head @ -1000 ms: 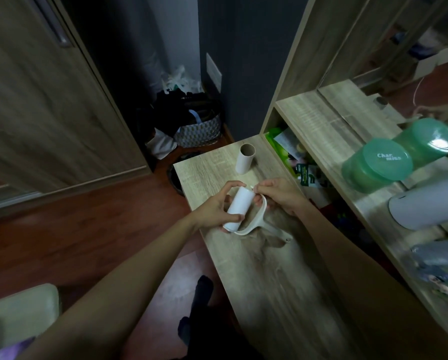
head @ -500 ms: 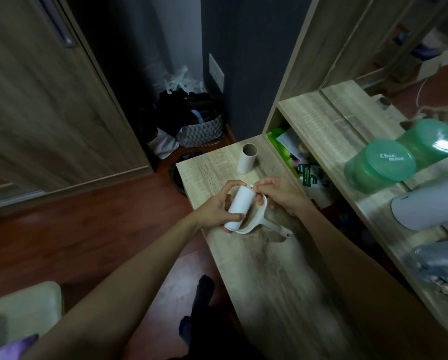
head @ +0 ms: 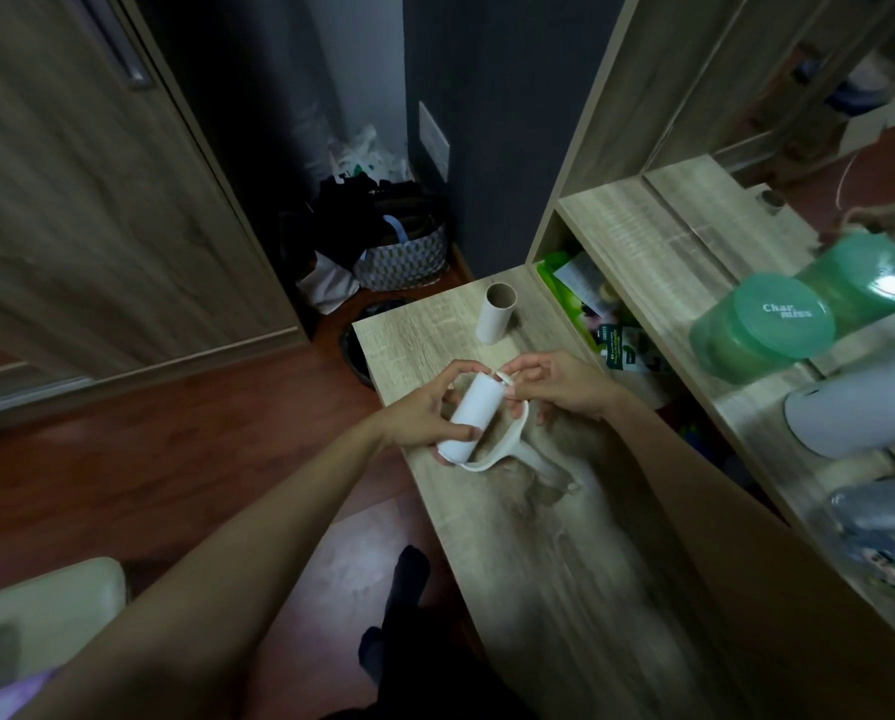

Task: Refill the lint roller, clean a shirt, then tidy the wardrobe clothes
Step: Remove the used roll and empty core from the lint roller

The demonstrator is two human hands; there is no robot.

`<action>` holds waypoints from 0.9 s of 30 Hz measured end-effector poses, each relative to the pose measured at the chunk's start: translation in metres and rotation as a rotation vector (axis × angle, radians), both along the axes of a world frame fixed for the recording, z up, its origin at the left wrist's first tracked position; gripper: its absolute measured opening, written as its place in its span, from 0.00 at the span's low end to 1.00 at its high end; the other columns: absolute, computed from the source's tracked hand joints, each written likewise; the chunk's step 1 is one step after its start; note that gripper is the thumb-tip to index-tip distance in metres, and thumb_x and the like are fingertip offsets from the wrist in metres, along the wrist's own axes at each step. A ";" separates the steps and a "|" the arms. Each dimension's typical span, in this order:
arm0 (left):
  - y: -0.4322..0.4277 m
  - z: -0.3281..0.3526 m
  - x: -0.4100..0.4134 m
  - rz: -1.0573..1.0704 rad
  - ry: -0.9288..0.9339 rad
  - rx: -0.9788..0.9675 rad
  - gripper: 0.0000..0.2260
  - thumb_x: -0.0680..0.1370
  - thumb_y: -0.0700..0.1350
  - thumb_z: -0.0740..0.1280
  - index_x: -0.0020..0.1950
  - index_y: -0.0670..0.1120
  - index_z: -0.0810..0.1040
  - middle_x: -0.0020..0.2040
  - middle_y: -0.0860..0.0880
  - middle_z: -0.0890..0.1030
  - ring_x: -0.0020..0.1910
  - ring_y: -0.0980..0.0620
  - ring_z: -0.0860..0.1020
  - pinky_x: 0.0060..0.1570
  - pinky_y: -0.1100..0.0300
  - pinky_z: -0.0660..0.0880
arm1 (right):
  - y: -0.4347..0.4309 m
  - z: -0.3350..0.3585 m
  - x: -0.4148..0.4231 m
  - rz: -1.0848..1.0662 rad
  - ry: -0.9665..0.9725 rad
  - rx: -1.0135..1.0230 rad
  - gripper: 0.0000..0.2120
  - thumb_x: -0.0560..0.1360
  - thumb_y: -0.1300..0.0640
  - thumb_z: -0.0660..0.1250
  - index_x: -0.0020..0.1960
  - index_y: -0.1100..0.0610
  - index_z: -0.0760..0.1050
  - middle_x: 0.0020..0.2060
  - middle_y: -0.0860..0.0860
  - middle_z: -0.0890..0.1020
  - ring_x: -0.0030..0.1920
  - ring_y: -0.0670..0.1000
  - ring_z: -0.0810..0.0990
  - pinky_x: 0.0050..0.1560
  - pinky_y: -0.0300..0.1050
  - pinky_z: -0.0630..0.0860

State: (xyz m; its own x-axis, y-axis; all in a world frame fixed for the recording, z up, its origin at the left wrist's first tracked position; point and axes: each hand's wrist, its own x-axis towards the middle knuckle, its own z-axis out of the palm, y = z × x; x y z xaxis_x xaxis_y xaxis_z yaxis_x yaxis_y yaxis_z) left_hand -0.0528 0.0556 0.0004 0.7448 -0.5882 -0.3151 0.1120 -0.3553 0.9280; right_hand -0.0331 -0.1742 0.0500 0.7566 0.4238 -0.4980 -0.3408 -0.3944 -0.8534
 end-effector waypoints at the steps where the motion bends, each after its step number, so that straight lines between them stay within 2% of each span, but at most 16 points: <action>1: 0.000 0.000 0.000 0.003 0.001 -0.005 0.32 0.72 0.42 0.73 0.68 0.60 0.62 0.49 0.43 0.78 0.47 0.51 0.78 0.44 0.58 0.78 | 0.001 0.000 -0.001 -0.005 -0.008 -0.002 0.13 0.73 0.64 0.70 0.57 0.60 0.76 0.39 0.56 0.85 0.38 0.51 0.84 0.29 0.40 0.78; 3: -0.001 0.000 -0.001 0.016 0.004 -0.008 0.32 0.71 0.43 0.73 0.67 0.63 0.62 0.51 0.38 0.78 0.47 0.48 0.79 0.44 0.55 0.79 | 0.003 0.000 -0.003 -0.026 -0.020 0.002 0.12 0.73 0.64 0.70 0.56 0.60 0.76 0.36 0.53 0.85 0.36 0.49 0.83 0.29 0.40 0.77; 5: -0.001 0.000 -0.001 0.027 0.001 -0.015 0.31 0.70 0.44 0.73 0.65 0.67 0.62 0.52 0.35 0.78 0.47 0.46 0.79 0.42 0.55 0.79 | 0.004 -0.001 -0.004 -0.049 -0.028 0.007 0.12 0.73 0.64 0.70 0.56 0.60 0.75 0.36 0.52 0.85 0.37 0.50 0.84 0.29 0.40 0.78; 11: -0.002 -0.001 -0.003 0.013 0.010 -0.006 0.31 0.70 0.45 0.73 0.64 0.67 0.62 0.53 0.38 0.78 0.49 0.46 0.79 0.41 0.60 0.78 | 0.001 -0.005 -0.008 -0.043 -0.026 -0.006 0.12 0.74 0.62 0.69 0.57 0.60 0.74 0.38 0.52 0.85 0.40 0.52 0.85 0.33 0.41 0.79; 17: -0.004 0.002 -0.003 0.014 0.055 -0.004 0.31 0.70 0.45 0.74 0.66 0.64 0.63 0.54 0.38 0.79 0.53 0.40 0.80 0.47 0.47 0.81 | -0.001 0.000 -0.005 -0.025 0.006 0.012 0.14 0.73 0.63 0.70 0.58 0.59 0.76 0.39 0.54 0.85 0.41 0.52 0.84 0.33 0.41 0.80; 20: -0.005 0.005 -0.003 0.023 0.092 -0.006 0.31 0.69 0.45 0.75 0.65 0.64 0.64 0.55 0.36 0.78 0.52 0.38 0.80 0.39 0.51 0.81 | -0.002 0.001 -0.004 -0.020 0.028 0.012 0.13 0.73 0.64 0.70 0.57 0.60 0.76 0.38 0.54 0.85 0.39 0.51 0.84 0.33 0.41 0.80; 22: -0.005 0.006 -0.003 0.019 0.084 -0.007 0.31 0.68 0.47 0.75 0.65 0.65 0.64 0.55 0.38 0.78 0.52 0.40 0.80 0.40 0.55 0.80 | -0.002 0.000 -0.004 -0.021 0.042 0.015 0.12 0.73 0.65 0.69 0.56 0.61 0.75 0.38 0.54 0.85 0.37 0.50 0.84 0.32 0.41 0.79; 24: -0.005 0.006 -0.003 0.013 0.065 -0.005 0.32 0.67 0.50 0.74 0.65 0.65 0.63 0.55 0.38 0.78 0.52 0.41 0.79 0.43 0.56 0.79 | -0.001 -0.001 -0.005 -0.025 0.041 0.011 0.12 0.73 0.66 0.69 0.56 0.62 0.74 0.37 0.53 0.84 0.36 0.51 0.83 0.31 0.41 0.79; 27: -0.005 0.004 -0.002 0.032 0.072 -0.013 0.32 0.67 0.50 0.74 0.66 0.64 0.63 0.55 0.36 0.78 0.50 0.44 0.80 0.43 0.56 0.79 | 0.001 -0.003 -0.007 -0.029 0.026 0.008 0.12 0.74 0.64 0.69 0.56 0.64 0.72 0.35 0.53 0.84 0.35 0.52 0.83 0.31 0.42 0.79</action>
State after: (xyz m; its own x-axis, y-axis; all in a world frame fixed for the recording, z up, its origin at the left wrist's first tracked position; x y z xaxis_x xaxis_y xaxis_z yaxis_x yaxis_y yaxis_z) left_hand -0.0544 0.0504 0.0044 0.7390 -0.5686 -0.3612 0.1898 -0.3387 0.9215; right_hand -0.0406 -0.1732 0.0473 0.7555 0.4060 -0.5142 -0.3737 -0.3776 -0.8472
